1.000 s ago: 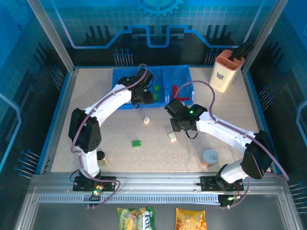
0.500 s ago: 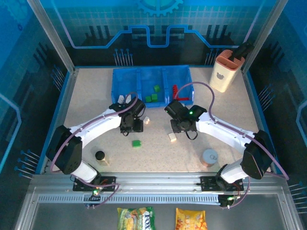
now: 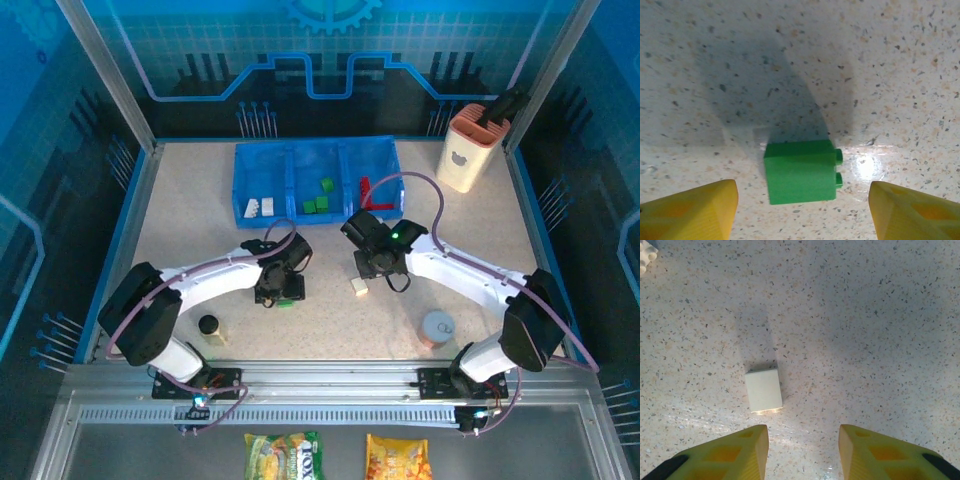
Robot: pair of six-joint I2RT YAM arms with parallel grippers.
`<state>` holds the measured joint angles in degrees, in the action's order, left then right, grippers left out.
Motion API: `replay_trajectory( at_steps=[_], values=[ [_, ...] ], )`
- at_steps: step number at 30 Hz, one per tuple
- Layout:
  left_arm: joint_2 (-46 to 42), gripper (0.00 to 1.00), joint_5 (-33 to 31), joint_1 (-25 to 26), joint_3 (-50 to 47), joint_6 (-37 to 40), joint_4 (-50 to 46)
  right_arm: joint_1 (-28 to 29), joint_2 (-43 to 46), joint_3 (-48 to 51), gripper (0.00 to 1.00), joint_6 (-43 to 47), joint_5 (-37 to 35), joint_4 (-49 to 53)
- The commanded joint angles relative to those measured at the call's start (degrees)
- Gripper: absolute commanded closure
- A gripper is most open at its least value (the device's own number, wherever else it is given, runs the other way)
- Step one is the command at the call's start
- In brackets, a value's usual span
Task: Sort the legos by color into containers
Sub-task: Pick up the lego from the middle-left of the table.
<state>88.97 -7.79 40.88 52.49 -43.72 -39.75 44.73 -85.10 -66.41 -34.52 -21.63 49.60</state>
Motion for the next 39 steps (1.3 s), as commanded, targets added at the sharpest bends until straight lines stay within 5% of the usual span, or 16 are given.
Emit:
replay_trajectory(
  at_steps=[1,18,39],
  values=[
    [2.27,0.31,1.38,1.2,-1.45,-3.07,1.91,0.94,-0.77,-0.91,0.57,-0.19,0.11,0.72],
    [5.51,0.5,0.06,2.11,-3.18,-3.93,3.71,1.46,-0.9,-0.32,0.57,-0.46,-0.07,0.52],
    [2.06,0.53,-1.9,-0.61,11.08,4.49,-1.84,1.76,-0.36,0.23,0.58,-1.25,-1.17,1.54]
  ],
)
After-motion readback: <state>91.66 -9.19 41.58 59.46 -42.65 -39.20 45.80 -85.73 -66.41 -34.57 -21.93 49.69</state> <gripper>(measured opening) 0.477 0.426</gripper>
